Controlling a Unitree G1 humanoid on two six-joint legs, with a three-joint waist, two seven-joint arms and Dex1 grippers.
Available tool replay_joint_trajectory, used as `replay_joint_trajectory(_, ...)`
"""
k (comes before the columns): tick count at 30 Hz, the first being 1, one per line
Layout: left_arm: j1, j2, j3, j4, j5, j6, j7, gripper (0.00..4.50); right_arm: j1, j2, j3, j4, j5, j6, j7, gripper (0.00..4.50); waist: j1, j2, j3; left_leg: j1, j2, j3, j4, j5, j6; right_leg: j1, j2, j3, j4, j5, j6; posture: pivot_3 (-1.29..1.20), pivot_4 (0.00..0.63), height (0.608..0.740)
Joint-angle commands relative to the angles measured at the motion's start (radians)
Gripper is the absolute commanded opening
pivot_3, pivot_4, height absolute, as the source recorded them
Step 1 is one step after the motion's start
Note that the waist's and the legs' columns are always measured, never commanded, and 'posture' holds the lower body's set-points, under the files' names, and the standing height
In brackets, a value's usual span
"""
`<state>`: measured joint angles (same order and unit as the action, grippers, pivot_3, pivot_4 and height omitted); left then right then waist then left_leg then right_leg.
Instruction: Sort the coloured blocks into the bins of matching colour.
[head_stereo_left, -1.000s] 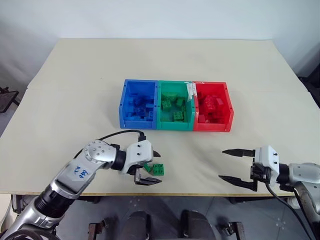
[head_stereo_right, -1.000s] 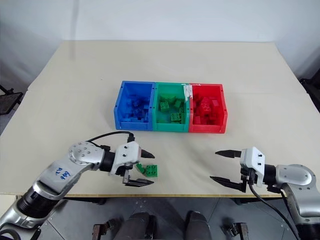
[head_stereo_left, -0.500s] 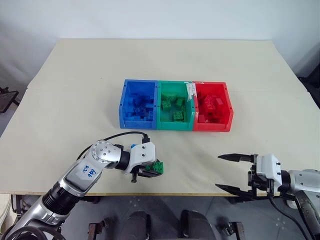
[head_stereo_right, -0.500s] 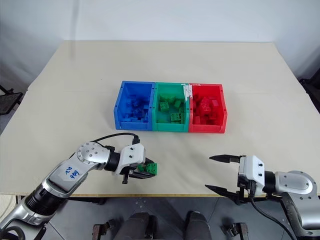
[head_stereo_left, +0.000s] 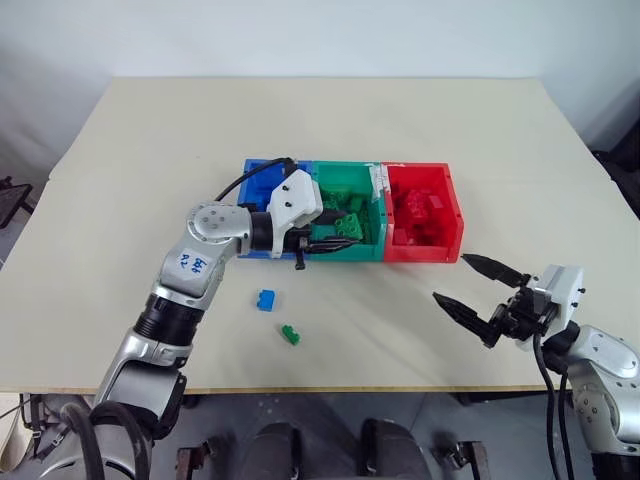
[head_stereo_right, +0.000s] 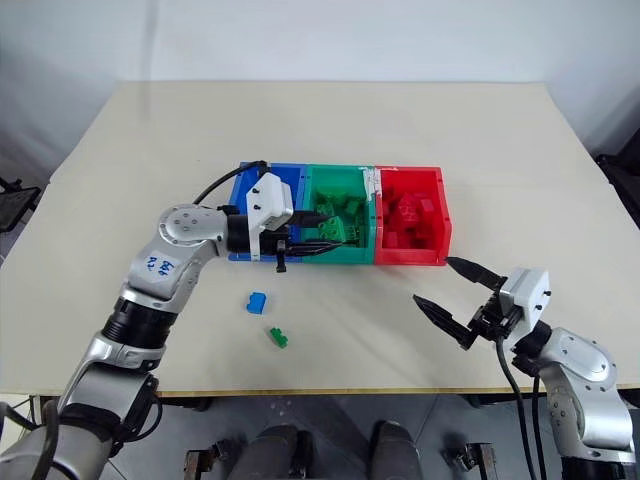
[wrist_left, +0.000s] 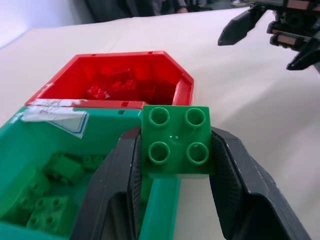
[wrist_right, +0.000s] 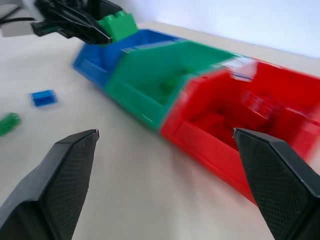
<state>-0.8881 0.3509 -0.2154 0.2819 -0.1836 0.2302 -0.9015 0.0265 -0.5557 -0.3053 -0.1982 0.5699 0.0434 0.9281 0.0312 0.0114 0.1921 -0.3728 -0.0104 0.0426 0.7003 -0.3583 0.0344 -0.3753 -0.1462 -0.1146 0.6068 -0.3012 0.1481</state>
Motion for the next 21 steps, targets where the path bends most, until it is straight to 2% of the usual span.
replay_joint_trajectory(1, -0.070, -0.051, 0.012, 0.138, 0.041, -0.101, 0.043, 1.48, -0.002, 0.012, -0.016, -0.044, -0.008, -0.024, -0.040, 4.50, 0.001, 0.000, 0.000, 0.000, -0.001, 0.000, 0.000, 0.000, 0.000, 0.000, 0.000, 0.001, 0.000, 0.000, 0.000, 0.00, 0.150, 0.740)
replay_joint_trajectory(3, -0.088, -0.070, 0.030, 0.194, 0.055, -0.132, 0.075, 2.21, -0.001, 0.015, -0.015, -0.052, -0.014, -0.026, -0.053, 4.50, -0.003, 0.000, 0.000, 0.001, -0.001, 0.000, -0.001, 0.000, 0.000, 0.000, -0.001, 0.001, 0.000, 0.000, 0.000, 0.00, 0.150, 0.740)
replay_joint_trajectory(6, -0.091, -0.079, 0.047, 0.226, 0.053, -0.150, 0.079, 3.05, 0.001, 0.015, -0.010, -0.064, -0.018, -0.026, -0.065, 4.50, -0.006, 0.000, 0.000, 0.001, -0.001, -0.001, -0.002, 0.000, 0.000, -0.001, -0.001, 0.001, 0.000, 0.000, 0.000, 0.00, 0.150, 0.740)
replay_joint_trajectory(10, -0.036, -0.056, 0.070, 0.154, 0.012, -0.153, 0.021, 4.31, -0.008, 0.003, 0.006, -0.066, -0.025, -0.023, -0.052, 4.50, -0.007, 0.000, 0.000, 0.001, -0.001, 0.000, -0.002, 0.000, 0.000, -0.001, -0.001, 0.001, 0.000, 0.000, 0.000, 0.00, 0.150, 0.740)
replay_joint_trajectory(11, -0.012, -0.041, 0.079, 0.122, 0.003, -0.149, 0.005, 4.47, -0.012, 0.000, 0.011, -0.065, -0.025, -0.023, -0.046, 4.50, -0.008, 0.000, 0.000, 0.001, -0.001, 0.000, -0.002, 0.000, 0.000, -0.001, -0.001, 0.001, 0.000, 0.000, 0.000, 0.00, 0.150, 0.740)
replay_joint_trajectory(16, 0.189, 0.110, 0.174, -0.102, -0.106, -0.131, -0.123, 4.47, -0.076, -0.045, 0.059, -0.032, -0.022, 0.000, 0.036, 4.50, -0.021, 0.000, 0.000, 0.002, 0.005, 0.001, -0.002, 0.000, 0.000, -0.001, 0.000, 0.002, 0.001, 0.000, 0.000, 0.00, 0.150, 0.740)
replay_joint_trajectory(21, 0.440, 0.308, 0.318, -0.284, -0.217, -0.069, -0.221, 4.47, -0.155, -0.132, 0.145, 0.047, -0.053, -0.013, 0.207, 4.50, -0.028, 0.000, 0.000, 0.002, 0.005, 0.000, -0.001, 0.000, 0.000, -0.001, -0.001, 0.002, 0.001, 0.000, 0.000, 0.00, 0.150, 0.740)
